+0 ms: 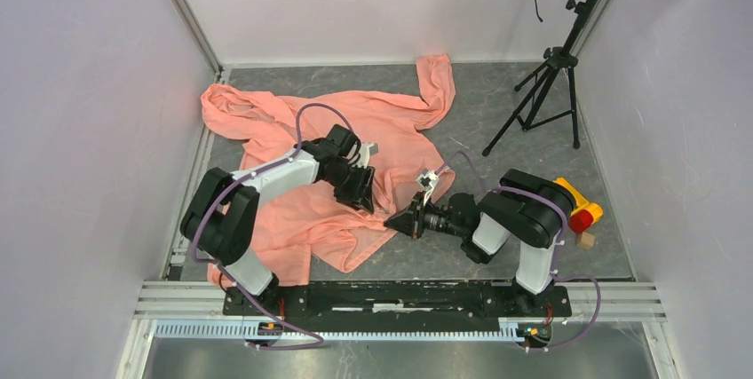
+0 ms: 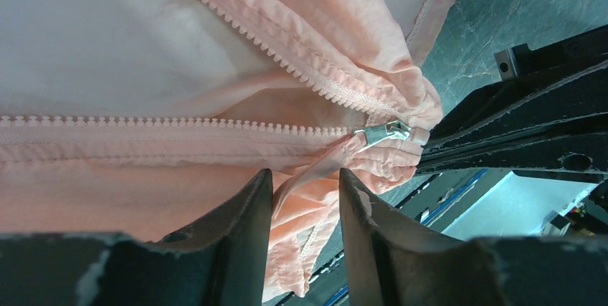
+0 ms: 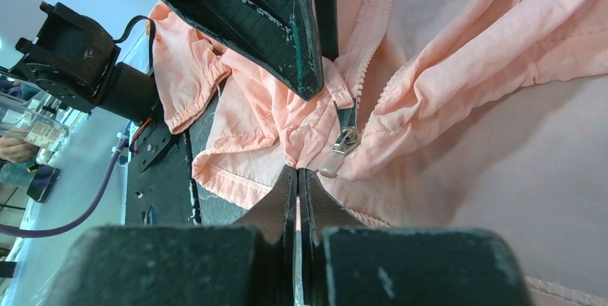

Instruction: Zip up the jacket

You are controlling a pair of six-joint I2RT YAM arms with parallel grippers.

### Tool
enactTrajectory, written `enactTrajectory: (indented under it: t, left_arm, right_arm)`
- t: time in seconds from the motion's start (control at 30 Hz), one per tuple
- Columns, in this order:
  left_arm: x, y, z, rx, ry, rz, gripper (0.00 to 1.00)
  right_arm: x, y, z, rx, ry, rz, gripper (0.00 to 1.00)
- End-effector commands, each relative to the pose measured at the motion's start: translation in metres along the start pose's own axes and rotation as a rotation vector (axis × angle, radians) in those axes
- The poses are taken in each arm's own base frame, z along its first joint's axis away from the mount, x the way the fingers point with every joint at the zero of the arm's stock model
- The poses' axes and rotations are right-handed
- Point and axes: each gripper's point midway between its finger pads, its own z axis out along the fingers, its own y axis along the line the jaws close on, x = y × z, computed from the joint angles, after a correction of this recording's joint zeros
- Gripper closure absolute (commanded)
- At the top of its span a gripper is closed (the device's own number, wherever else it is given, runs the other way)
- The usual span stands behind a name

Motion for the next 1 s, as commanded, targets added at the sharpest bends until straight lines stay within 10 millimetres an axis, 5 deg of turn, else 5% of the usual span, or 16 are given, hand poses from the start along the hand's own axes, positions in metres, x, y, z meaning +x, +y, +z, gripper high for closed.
enactTrajectory:
  t: [0.0,0.23,0.4,0.63,0.87,0.97]
  left_arm:
    - [-0.011,-0.01,-0.011,0.02,-0.061,0.044,0.59]
    - [-0.012,-0.009,-0.01,0.018,-0.058,0.036,0.69]
    - [-0.009,-0.008,-0.009,0.014,-0.049,0.034,0.6]
    - [-0.005,-0.003,-0.006,-0.002,-0.035,0.029,0.62]
    - [-0.004,0.002,-0.007,-0.032,-0.041,0.033,0.81]
    - [-0.007,0.005,-0.011,-0.06,-0.065,0.047,0.98]
  right_arm:
    - [-0.041,0.026,0.003,-0.118,-0.162,-0.097,1.0]
    - [-0.041,0.026,0.003,-0.117,-0.161,-0.093,1.0]
    - [-0.041,0.026,0.003,-0.118,-0.163,-0.094,1.0]
    - [-0.042,0.026,0.003,-0.118,-0.165,-0.092,1.0]
    - [-0.043,0.024,0.005,-0.105,-0.167,-0.075,1.0]
    - [-0.044,0.02,0.003,-0.077,-0.179,-0.05,1.0]
